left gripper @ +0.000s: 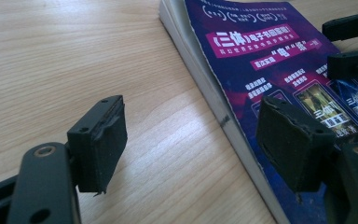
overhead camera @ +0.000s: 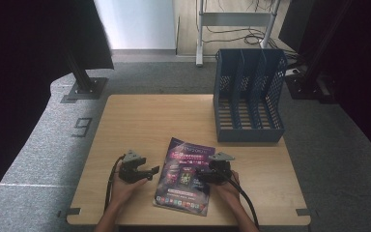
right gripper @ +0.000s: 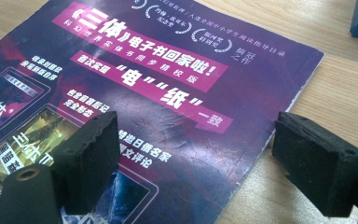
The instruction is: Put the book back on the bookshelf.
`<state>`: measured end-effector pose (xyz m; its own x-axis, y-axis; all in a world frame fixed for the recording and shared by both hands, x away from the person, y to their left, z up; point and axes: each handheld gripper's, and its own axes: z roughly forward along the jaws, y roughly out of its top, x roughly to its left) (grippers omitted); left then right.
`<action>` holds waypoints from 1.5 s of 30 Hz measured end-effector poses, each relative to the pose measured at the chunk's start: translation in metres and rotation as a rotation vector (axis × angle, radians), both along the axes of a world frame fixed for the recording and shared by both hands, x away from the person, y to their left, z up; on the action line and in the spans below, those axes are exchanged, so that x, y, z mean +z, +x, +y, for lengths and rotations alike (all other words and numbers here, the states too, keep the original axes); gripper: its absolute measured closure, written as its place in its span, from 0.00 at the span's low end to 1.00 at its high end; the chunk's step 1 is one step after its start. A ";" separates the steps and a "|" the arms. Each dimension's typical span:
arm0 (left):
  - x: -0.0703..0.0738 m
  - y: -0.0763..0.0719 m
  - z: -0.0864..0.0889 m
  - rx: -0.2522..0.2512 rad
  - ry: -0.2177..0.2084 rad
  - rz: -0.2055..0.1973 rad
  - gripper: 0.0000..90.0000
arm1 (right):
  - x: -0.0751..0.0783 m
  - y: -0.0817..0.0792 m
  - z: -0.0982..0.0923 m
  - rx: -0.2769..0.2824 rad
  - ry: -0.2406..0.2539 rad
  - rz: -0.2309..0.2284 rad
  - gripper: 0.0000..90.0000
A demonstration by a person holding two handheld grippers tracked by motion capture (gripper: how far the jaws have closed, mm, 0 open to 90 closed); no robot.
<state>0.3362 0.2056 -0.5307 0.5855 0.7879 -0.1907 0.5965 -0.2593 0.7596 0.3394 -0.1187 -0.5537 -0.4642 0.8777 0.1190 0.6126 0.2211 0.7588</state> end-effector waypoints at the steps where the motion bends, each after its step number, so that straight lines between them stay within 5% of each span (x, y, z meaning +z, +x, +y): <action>1: 0.001 0.000 -0.002 -0.003 0.002 0.000 0.28 | 0.000 0.000 0.000 -0.001 0.000 0.000 0.17; 12: 0.005 0.012 -0.023 -0.012 0.002 -0.006 0.29 | 0.000 -0.001 0.000 -0.005 -0.005 -0.004 0.19; 28: -0.008 0.027 -0.055 -0.055 0.040 0.020 0.28 | 0.000 -0.002 0.001 -0.011 -0.009 -0.007 0.19; 45: -0.016 0.030 -0.064 -0.042 0.054 0.030 0.26 | 0.000 -0.002 0.001 -0.011 -0.010 -0.007 0.19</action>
<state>0.3661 0.1421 -0.5469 0.6129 0.7723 -0.1670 0.6066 -0.3244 0.7258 0.3374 -0.1178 -0.5536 -0.4551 0.8839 0.1073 0.6097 0.2215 0.7611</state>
